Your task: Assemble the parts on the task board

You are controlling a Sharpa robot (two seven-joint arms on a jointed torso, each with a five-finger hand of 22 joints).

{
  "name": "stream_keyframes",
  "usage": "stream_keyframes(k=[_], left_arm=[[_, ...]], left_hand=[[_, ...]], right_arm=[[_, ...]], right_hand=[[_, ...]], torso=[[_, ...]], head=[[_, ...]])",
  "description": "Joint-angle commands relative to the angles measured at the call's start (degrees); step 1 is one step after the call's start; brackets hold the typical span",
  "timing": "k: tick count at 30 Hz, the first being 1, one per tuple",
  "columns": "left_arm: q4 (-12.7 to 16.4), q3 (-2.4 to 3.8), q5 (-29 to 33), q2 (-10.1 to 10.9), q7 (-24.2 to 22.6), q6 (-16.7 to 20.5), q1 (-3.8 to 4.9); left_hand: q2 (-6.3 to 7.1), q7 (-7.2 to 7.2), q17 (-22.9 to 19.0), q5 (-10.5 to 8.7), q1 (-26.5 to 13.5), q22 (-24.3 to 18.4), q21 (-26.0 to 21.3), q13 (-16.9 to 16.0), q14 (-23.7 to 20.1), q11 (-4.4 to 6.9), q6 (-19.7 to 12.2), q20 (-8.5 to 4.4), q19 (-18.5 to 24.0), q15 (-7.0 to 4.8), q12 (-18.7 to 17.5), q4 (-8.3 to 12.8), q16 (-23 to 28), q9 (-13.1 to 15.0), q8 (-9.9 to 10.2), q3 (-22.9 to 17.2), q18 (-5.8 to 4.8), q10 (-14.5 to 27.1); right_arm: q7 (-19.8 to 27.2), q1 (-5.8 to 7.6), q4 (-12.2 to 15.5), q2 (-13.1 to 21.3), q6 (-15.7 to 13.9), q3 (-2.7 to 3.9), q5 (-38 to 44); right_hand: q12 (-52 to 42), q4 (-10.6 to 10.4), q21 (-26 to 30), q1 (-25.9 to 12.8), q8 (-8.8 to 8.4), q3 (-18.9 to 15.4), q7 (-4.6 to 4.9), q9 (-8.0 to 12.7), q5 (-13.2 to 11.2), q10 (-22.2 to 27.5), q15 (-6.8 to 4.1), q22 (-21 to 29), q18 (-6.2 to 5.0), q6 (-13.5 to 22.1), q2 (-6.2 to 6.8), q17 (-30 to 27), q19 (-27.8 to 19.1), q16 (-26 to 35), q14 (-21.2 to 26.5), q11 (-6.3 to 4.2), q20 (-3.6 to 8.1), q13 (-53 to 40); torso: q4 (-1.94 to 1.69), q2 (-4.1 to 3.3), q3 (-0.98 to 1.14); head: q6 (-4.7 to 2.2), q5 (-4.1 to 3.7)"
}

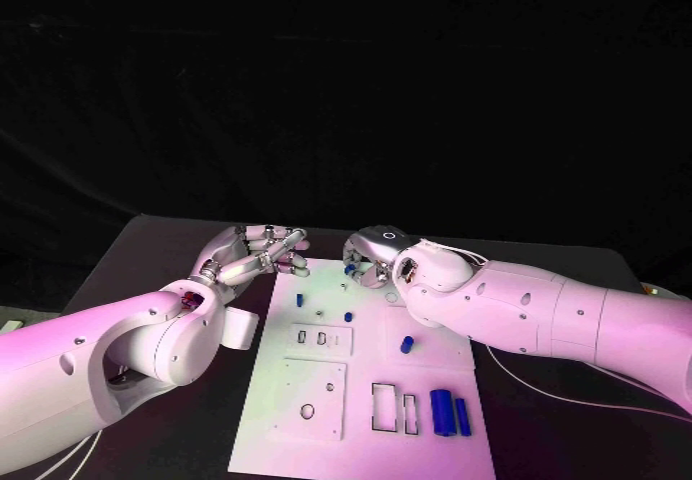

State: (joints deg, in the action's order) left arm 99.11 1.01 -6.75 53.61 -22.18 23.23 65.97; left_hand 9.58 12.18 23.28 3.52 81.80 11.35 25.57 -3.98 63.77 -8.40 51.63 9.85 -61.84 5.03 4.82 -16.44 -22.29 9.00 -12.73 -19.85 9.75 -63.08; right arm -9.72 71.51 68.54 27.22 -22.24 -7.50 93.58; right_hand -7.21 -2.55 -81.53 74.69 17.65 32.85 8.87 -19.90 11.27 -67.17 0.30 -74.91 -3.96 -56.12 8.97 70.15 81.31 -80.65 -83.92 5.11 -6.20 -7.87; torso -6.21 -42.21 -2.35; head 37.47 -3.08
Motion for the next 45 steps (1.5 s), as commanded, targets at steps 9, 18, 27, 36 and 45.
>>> stream_keyframes(k=[9, 18, 27, 36, 45], left_arm=[[0.0, 0.06, -0.1, -0.1, -0.1, -1.2, 0.18], [0.0, 0.06, 0.0, 0.2, -0.1, -1.2, 0.20], [0.1, 0.06, 0.0, 0.8, 0.0, -1.4, 0.20], [0.0, 0.05, 0.0, 1.0, 0.0, -1.6, 0.20], [-0.2, 0.05, 0.1, 0.9, 0.0, -1.7, 0.19]], left_hand=[[-0.15, 0.12, 0.2, -0.33, -0.4, 0.2, 0.5, -0.1, -0.7, -0.25, -0.2, 0.19, 0.0, -0.04, -0.4, 0.1, -0.2, 0.1, 0.3, 0.0, 0.51, 0.1], [-0.15, 0.12, 0.2, -0.33, -0.4, 0.2, 0.5, -0.1, -0.7, -0.25, -0.2, 0.19, 0.0, -0.04, -0.4, 0.1, -0.2, 0.1, 0.3, 0.0, 0.51, 0.1], [-0.16, 0.12, 0.3, -0.34, -0.4, 0.2, 0.6, -0.1, -0.8, -0.27, -0.2, 0.20, 0.1, -0.02, -0.4, 0.1, -0.2, 0.1, 0.3, 0.0, 0.50, 0.1], [-0.16, 0.12, 0.3, -0.34, -0.4, 0.2, 0.6, -0.1, -0.8, -0.27, -0.3, 0.21, 0.1, -0.01, -0.4, 0.1, -0.2, 0.1, 0.3, 0.0, 0.50, 0.1], [-0.16, 0.12, 0.3, -0.34, -0.4, 0.2, 0.6, -0.1, -0.8, -0.27, -0.3, 0.21, 0.1, -0.01, -0.4, 0.1, -0.2, 0.1, 0.3, 0.0, 0.50, 0.1]], right_arm=[[-0.4, -0.06, -0.1, 0.1, 0.5, -0.03, 0.2], [-1.1, 0.04, 6.8, 6.5, -1.7, 0.12, -0.1], [-2.1, 0.97, 15.2, 16.8, -3.0, 0.80, -7.5], [-1.2, 1.26, 16.4, 21.9, 3.0, 1.00, -16.1], [-1.4, 0.87, 14.1, 21.1, 5.7, 0.96, -17.1]], right_hand=[[2.8, 0.2, 5.4, -2.2, -3.92, 0.4, 2.14, 0.8, -1.1, 7.7, 2.24, 6.2, -0.99, 6.0, 3.01, -4.7, -5.4, 1.9, -0.9, 2.33, -2.18, 2.4], [1.5, 0.1, 5.6, -2.5, -3.87, -0.6, 2.07, 0.6, -0.4, 8.0, 2.19, 6.2, -1.00, 5.4, 3.26, -4.8, -5.2, 1.8, -0.9, 2.24, -2.25, 2.4], [-2.9, -0.9, 2.0, -3.4, -3.75, -0.9, 1.14, 0.1, -0.2, -1.5, 0.71, 0.5, 0.24, 3.9, 3.84, -1.2, -1.4, -0.6, -2.1, 0.36, -1.01, 0.8], [-13.5, -5.1, -0.3, -4.7, -3.03, -16.2, -0.30, -1.5, 4.5, -6.6, -0.65, -3.3, 0.93, 8.1, 5.91, 0.7, 0.7, -2.0, -2.5, -1.44, 0.85, -10.8], [-51.4, -12.5, -1.6, 3.8, 1.05, -29.4, 0.10, -4.0, 3.9, -4.2, -0.52, -6.1, 1.54, 11.7, 1.52, 6.5, 2.2, -5.0, -3.6, -1.17, 0.24, -49.1]], torso=[[0.17, -0.01, 0.02], [0.42, 0.03, 0.09], [1.43, 0.16, 0.14], [1.93, 0.23, 0.46], [1.78, 0.18, 0.43]], head=[[-0.02, 0.28], [-0.12, 0.43], [-0.43, 0.44], [-0.45, 0.17], [-0.31, 0.15]])
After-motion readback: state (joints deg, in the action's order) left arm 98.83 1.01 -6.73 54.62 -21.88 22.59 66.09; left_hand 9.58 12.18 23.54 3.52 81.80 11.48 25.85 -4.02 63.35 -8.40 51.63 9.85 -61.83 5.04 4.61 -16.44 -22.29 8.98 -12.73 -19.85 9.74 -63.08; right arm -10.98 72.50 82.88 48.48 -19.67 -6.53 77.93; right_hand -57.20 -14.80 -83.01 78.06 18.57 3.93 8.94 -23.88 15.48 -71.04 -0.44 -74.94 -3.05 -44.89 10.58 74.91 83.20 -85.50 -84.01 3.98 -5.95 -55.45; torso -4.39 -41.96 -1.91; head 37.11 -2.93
